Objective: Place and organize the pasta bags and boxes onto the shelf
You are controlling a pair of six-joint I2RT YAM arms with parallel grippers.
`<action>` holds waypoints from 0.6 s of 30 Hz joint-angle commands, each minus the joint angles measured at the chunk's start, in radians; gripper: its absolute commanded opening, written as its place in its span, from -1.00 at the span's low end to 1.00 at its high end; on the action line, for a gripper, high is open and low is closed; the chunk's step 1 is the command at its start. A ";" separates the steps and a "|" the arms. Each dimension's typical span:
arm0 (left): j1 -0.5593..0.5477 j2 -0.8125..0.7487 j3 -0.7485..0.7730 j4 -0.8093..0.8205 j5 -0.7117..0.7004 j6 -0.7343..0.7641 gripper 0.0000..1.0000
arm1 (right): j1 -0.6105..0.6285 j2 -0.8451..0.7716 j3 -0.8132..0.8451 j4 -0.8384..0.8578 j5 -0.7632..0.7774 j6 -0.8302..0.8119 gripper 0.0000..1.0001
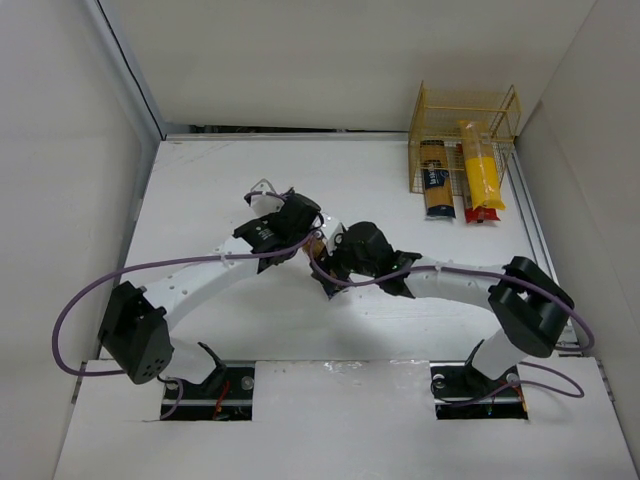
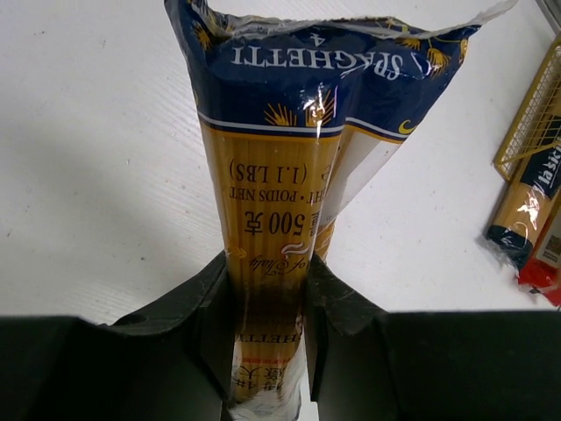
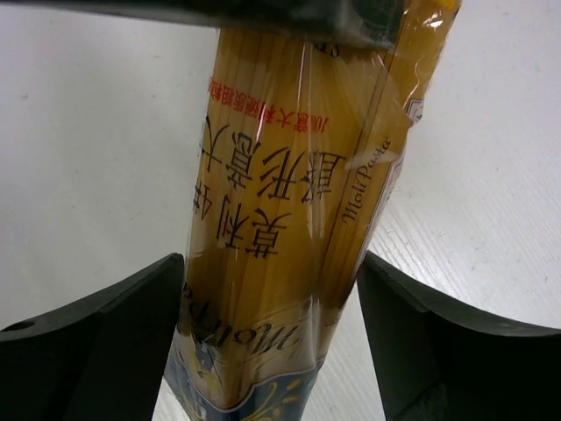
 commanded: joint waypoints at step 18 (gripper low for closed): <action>-0.018 -0.113 0.055 0.182 0.094 0.165 1.00 | -0.115 -0.242 -0.098 0.102 0.230 0.173 -1.00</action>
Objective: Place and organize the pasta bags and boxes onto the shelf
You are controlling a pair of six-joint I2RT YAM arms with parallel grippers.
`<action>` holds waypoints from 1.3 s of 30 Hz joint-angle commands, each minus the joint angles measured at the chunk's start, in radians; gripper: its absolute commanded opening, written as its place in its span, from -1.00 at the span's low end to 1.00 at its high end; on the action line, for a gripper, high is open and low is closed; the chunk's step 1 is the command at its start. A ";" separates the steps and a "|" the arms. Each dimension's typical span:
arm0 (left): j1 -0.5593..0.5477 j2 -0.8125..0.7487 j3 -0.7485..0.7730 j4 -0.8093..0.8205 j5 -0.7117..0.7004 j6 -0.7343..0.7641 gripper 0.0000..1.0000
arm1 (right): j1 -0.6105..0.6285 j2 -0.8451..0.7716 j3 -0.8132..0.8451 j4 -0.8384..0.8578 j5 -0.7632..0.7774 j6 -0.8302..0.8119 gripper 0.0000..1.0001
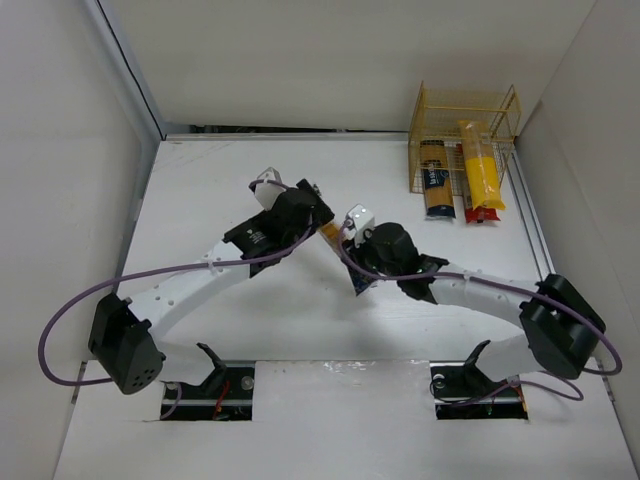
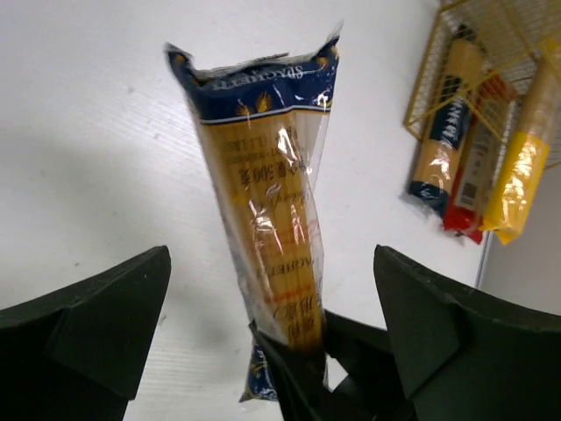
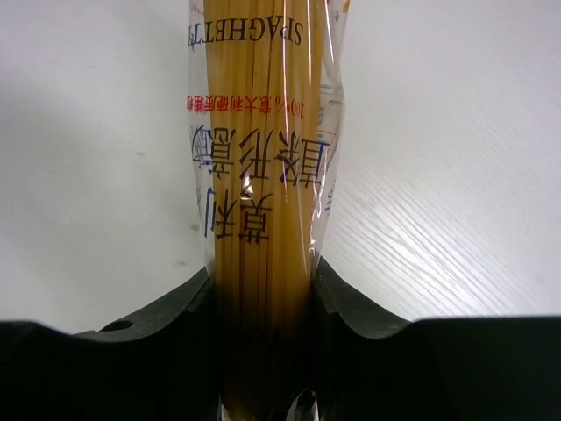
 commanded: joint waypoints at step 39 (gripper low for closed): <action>0.290 -0.116 -0.150 0.042 0.002 0.194 1.00 | -0.818 -0.150 0.150 -0.065 -0.167 -0.170 -1.00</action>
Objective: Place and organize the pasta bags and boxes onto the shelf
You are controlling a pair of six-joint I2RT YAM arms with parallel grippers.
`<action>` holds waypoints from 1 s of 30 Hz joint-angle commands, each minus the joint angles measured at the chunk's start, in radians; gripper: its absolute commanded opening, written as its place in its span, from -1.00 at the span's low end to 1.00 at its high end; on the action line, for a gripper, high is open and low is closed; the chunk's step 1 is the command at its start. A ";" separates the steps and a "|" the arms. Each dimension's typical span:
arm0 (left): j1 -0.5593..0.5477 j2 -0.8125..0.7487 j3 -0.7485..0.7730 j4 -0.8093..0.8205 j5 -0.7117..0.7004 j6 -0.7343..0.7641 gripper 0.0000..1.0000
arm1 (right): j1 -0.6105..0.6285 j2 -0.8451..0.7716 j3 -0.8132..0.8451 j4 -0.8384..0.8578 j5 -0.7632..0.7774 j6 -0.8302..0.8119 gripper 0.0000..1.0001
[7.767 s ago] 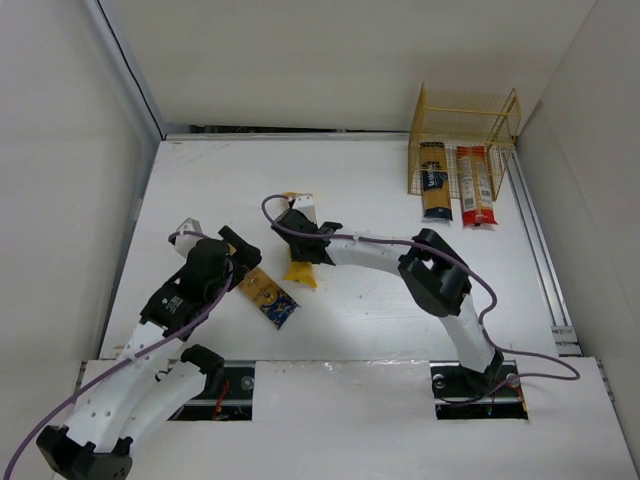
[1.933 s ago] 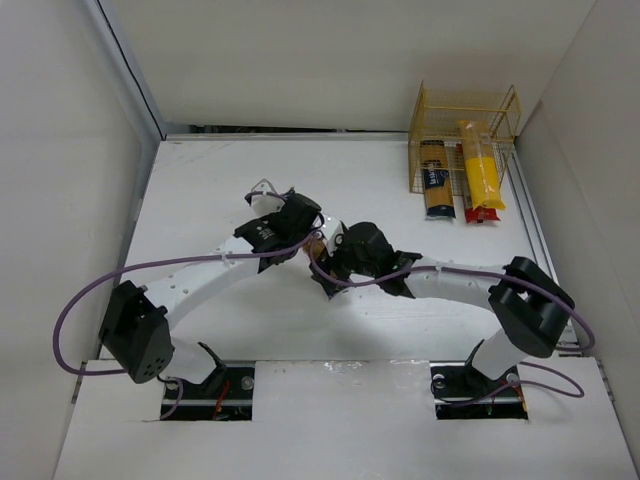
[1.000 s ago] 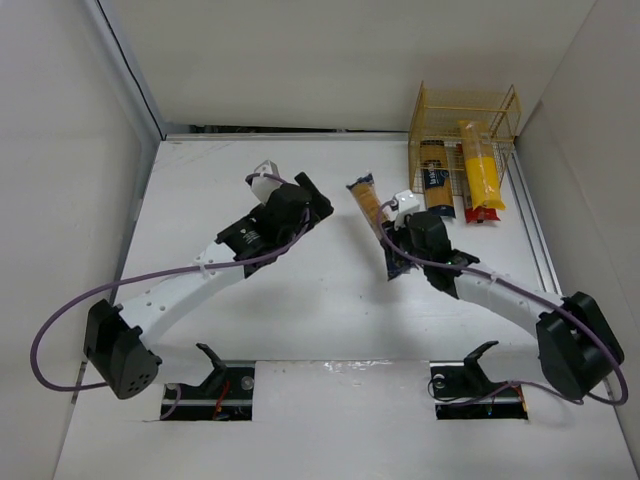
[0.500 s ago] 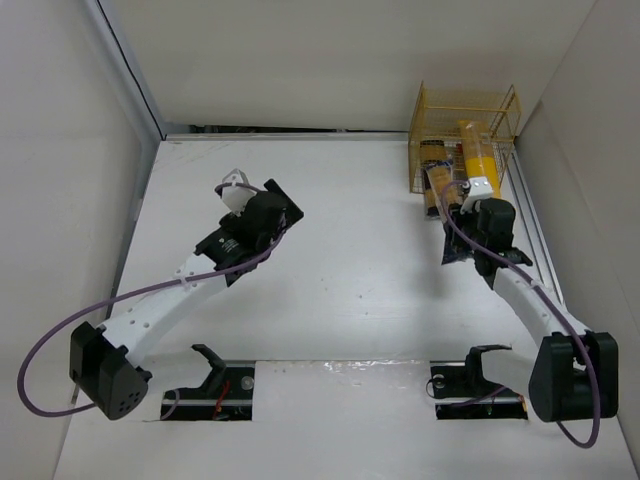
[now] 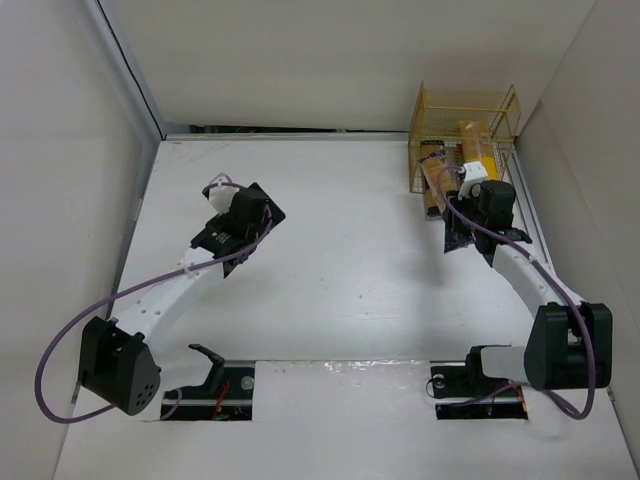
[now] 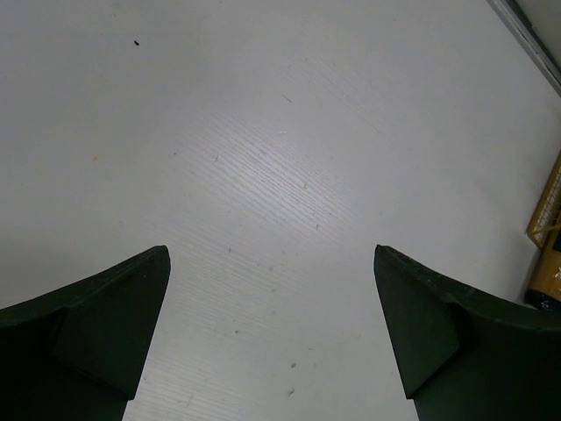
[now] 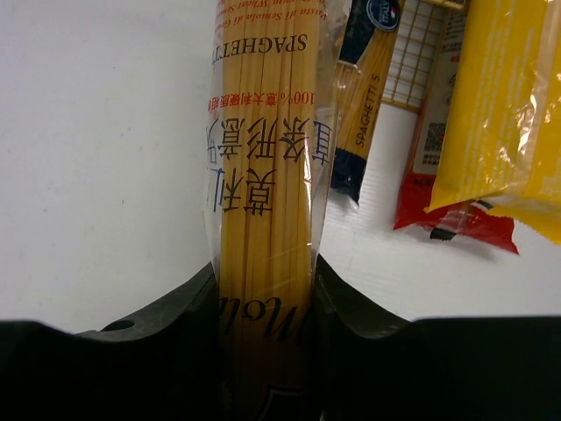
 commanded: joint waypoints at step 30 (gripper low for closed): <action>0.076 0.063 0.009 0.039 0.038 0.028 1.00 | -0.072 0.295 0.251 0.436 -0.004 0.211 -1.00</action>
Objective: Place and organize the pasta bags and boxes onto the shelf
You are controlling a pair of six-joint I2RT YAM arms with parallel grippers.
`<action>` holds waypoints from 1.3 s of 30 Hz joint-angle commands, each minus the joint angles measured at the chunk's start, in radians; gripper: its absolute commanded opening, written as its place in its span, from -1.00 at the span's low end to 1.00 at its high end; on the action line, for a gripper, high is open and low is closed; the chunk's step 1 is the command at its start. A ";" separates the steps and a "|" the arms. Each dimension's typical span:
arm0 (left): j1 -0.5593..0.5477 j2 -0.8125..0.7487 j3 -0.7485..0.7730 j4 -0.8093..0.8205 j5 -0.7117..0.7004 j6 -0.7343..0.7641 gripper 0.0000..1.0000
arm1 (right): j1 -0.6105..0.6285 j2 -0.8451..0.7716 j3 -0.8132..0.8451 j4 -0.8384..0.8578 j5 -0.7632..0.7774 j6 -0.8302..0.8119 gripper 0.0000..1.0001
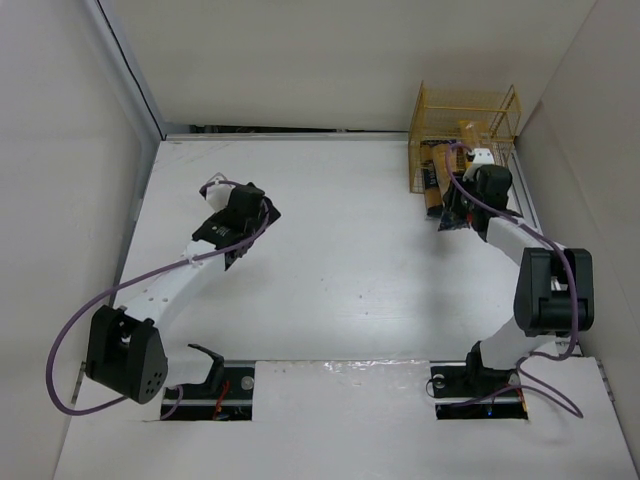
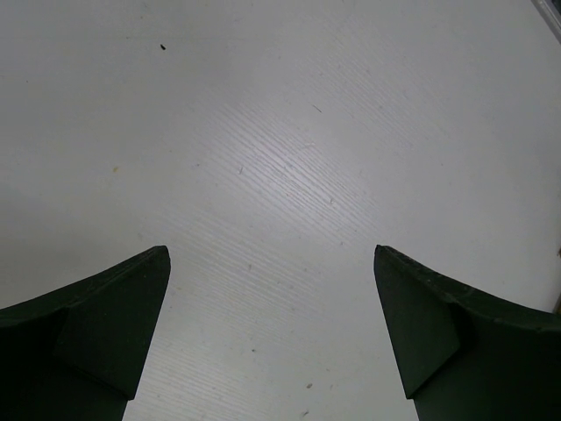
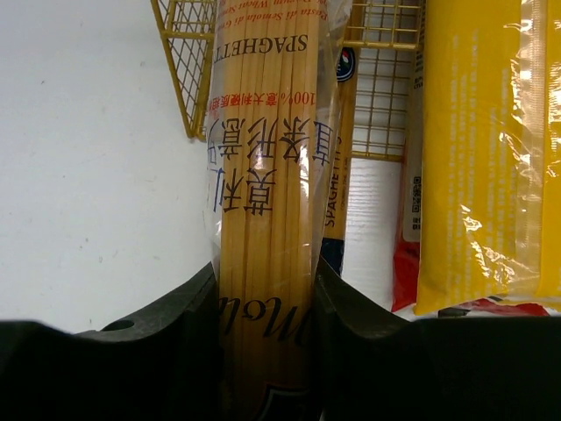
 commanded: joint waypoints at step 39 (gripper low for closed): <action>0.029 -0.090 -0.008 -0.044 0.015 0.007 1.00 | 0.000 -0.034 0.230 0.221 -0.052 -0.003 1.00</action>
